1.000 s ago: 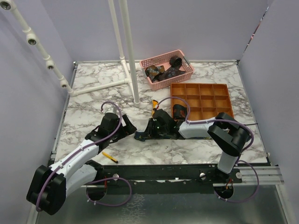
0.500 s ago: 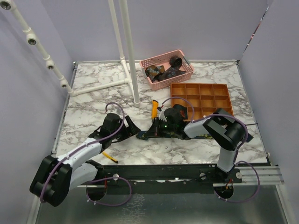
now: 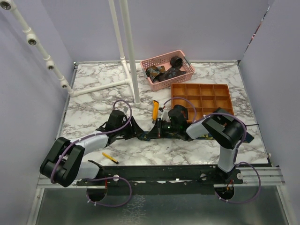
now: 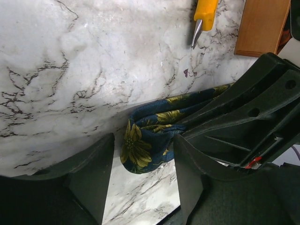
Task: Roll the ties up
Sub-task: Roll the tie at the center of the board.
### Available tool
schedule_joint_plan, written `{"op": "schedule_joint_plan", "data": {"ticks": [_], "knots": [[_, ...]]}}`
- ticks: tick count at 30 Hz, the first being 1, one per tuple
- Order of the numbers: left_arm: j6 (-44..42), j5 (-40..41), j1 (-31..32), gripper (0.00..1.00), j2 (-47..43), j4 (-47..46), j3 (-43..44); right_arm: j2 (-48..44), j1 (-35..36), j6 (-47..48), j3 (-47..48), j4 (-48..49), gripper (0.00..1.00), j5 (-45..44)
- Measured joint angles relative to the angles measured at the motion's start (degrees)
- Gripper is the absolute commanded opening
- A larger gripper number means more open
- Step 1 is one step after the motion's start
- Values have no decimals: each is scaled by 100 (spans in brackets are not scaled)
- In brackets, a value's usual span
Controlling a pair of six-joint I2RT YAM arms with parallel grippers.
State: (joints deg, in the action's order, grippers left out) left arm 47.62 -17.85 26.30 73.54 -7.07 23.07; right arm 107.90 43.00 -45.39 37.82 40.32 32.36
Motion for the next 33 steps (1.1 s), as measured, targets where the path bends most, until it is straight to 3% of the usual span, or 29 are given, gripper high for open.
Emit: {"op": "schedule_joint_plan", "data": {"ticks": [5, 11, 13, 16, 17, 21, 28, 30, 33], "knots": [[-35, -140, 0, 38, 153, -103, 17, 72, -26, 2, -9, 118, 4, 74], [-52, -197, -4, 37, 236, -103, 13, 151, -37, -9, -9, 238, 3, 140], [-50, -214, -9, 41, 245, -109, 11, 181, -37, -26, -9, 289, 3, 162], [-44, -251, -9, 60, 249, -142, 7, 227, -37, -96, -9, 365, 2, 184], [-24, -275, -9, 61, 245, -179, 7, 236, -37, -111, -9, 389, 2, 184], [17, -341, -9, 59, 101, -144, -2, 258, -37, -155, -7, 461, 2, 184], [-28, -153, -4, 43, -221, 378, -85, 260, -37, -168, -7, 468, 2, 184], [-37, -133, -4, 44, -188, 402, -83, 260, -37, -168, -7, 468, 2, 186], [-59, -125, -4, 55, -114, 400, -46, 260, -37, -166, -7, 468, 1, 190]]}}
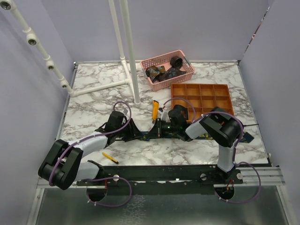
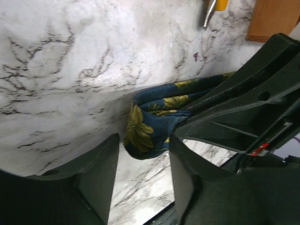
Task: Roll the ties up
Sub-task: Roll the tie at the center of the board.
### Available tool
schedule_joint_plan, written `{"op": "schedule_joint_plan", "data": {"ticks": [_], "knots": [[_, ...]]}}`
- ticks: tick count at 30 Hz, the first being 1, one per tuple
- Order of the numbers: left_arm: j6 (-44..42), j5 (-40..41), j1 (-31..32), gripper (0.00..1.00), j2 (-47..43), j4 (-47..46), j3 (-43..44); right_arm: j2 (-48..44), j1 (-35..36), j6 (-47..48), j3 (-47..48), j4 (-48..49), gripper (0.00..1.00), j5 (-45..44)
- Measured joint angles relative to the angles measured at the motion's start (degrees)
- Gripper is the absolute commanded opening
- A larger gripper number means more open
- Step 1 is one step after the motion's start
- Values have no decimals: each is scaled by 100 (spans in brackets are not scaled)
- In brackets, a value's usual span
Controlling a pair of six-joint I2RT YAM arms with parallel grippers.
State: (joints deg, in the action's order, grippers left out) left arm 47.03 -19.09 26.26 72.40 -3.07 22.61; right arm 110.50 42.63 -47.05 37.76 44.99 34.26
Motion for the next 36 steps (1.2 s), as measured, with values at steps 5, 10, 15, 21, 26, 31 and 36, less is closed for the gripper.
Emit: {"op": "schedule_joint_plan", "data": {"ticks": [5, 10, 15, 21, 26, 31, 36], "knots": [[-122, 4, 7, 61, 24, -9, 144, 22, -2, 0, 0, 15, 1, 61], [-339, 20, 4, 51, 131, 35, 249, 44, -2, 0, 15, 33, 1, 116], [-444, -20, 37, 43, 389, -9, 363, 48, -2, 4, 52, 28, 1, 138], [-509, 17, 181, 17, 426, -9, 374, 50, 0, 13, 63, -26, 1, 170], [-511, 50, 269, 0, 361, 31, 365, 50, 0, 4, 96, -109, 15, 181], [-509, 293, 326, 0, 208, 310, 374, -44, 0, -81, 140, -372, 42, 120], [-509, 824, 356, 0, -76, 964, 487, -719, 0, 9, 142, -1134, 46, -393]]}}
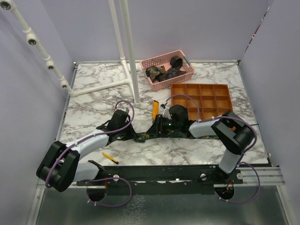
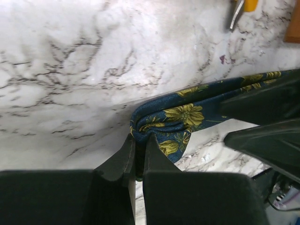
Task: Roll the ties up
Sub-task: Roll the tie at the center of the board.
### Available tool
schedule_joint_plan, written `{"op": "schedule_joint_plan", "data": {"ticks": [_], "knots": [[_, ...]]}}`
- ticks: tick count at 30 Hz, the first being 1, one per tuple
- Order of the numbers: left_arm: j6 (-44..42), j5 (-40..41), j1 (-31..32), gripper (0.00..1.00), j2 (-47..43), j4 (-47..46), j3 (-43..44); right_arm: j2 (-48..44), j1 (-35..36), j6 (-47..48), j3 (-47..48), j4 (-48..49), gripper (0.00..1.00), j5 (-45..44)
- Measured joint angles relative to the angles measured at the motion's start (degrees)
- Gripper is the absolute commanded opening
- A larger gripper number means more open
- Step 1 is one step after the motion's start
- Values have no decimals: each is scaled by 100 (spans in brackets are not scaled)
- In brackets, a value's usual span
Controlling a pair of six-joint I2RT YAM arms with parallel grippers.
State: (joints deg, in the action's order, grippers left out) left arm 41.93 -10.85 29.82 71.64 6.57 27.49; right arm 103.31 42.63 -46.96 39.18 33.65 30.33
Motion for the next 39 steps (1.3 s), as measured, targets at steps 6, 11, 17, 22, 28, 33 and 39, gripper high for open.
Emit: {"op": "schedule_joint_plan", "data": {"ticks": [6, 11, 17, 22, 28, 33, 39], "knots": [[63, 765, 66, 0, -153, 739, 236, -988, -13, 509, 177, -1624, 39, -1370], [90, 1340, 190, 0, -96, 1287, 529, -957, -28, 942, 535, -2612, 33, -2256], [109, 1585, 262, 0, -55, 1563, 678, -835, -44, 973, 544, -3025, 30, -2736], [76, 1506, 286, 0, -68, 1613, 682, -1029, -44, 769, 197, -2798, 30, -2844], [42, 1172, 402, 0, -120, 1657, 682, -1803, -2, 278, -741, -2568, 29, -2730], [46, 1047, 483, 0, -120, 1720, 682, -2339, 221, -249, -1266, -2562, 30, -2645], [133, 1451, 782, 0, -122, 2031, 857, -2549, 442, -702, -1469, -2597, 30, -2636]]}}
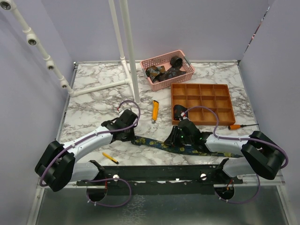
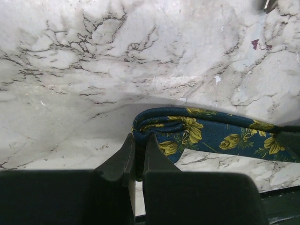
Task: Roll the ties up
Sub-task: Roll the tie at the center of the board.
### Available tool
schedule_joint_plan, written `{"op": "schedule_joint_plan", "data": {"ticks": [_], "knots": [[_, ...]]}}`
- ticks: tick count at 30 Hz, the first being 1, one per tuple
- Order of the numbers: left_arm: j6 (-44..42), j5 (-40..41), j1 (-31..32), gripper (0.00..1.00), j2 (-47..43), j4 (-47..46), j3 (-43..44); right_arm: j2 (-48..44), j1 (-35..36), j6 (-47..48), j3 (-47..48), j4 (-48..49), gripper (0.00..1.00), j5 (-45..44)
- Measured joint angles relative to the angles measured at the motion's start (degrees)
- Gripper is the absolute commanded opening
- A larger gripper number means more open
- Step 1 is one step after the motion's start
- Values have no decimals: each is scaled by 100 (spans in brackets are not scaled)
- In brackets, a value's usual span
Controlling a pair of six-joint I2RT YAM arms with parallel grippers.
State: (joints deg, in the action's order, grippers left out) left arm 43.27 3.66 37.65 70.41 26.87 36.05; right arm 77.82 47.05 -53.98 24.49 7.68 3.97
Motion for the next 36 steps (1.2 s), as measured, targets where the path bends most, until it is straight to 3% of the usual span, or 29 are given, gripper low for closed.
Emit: {"op": "schedule_joint_plan", "data": {"ticks": [10, 20, 27, 36], "knots": [[199, 1495, 656, 0, 334, 785, 938, -98, 85, -208, 157, -442, 33, -243], [262, 2769, 813, 0, 616, 1635, 1071, -719, 238, 466, 256, -1510, 30, -551], [304, 3152, 861, 0, 841, 1985, 1228, -614, 699, 787, 245, -1300, 29, -111], [428, 3257, 909, 0, 881, 2096, 1226, -1521, 1532, 625, 409, -1996, 29, -658]]}}
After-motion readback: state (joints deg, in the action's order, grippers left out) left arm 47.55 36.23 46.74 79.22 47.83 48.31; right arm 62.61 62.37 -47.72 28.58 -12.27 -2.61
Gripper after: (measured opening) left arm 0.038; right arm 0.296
